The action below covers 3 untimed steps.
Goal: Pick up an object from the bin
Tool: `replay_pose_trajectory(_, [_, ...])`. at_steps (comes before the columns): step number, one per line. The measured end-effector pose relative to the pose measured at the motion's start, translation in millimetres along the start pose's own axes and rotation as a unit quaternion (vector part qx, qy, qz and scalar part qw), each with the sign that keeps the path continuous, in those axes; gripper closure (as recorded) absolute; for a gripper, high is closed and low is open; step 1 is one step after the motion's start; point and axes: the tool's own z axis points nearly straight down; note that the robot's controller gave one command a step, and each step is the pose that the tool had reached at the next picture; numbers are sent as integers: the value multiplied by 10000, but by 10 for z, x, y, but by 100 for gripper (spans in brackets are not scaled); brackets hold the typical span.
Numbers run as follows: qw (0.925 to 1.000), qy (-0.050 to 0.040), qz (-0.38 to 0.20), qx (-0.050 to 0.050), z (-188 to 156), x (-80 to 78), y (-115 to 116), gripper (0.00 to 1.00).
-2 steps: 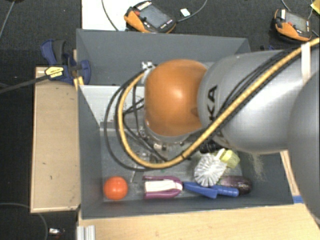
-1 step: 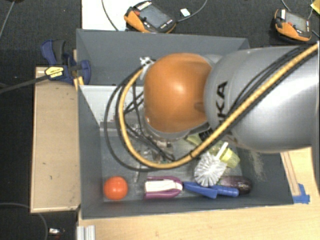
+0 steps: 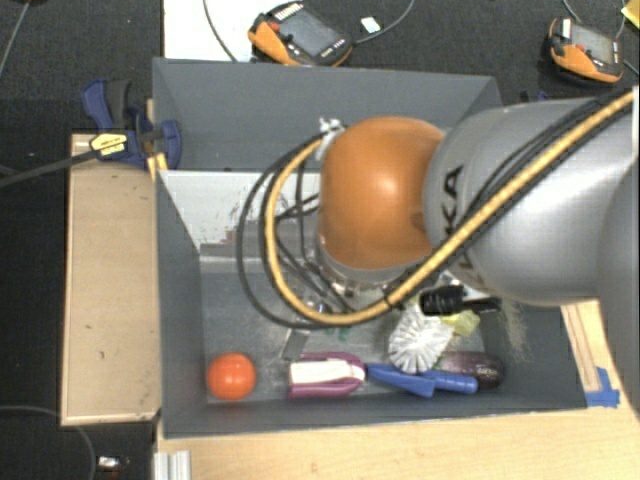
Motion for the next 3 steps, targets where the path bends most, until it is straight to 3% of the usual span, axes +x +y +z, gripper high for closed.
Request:
replay_pose_trajectory(1, [9593,-40,-2824,-21,-101,-53,-50,0])
replay_pose_trajectory(2, [9877,-18,-1564,-15,18,-78,55,0])
replay_pose_trajectory(3, [9968,-24,-797,-29,-3,-114,5,0])
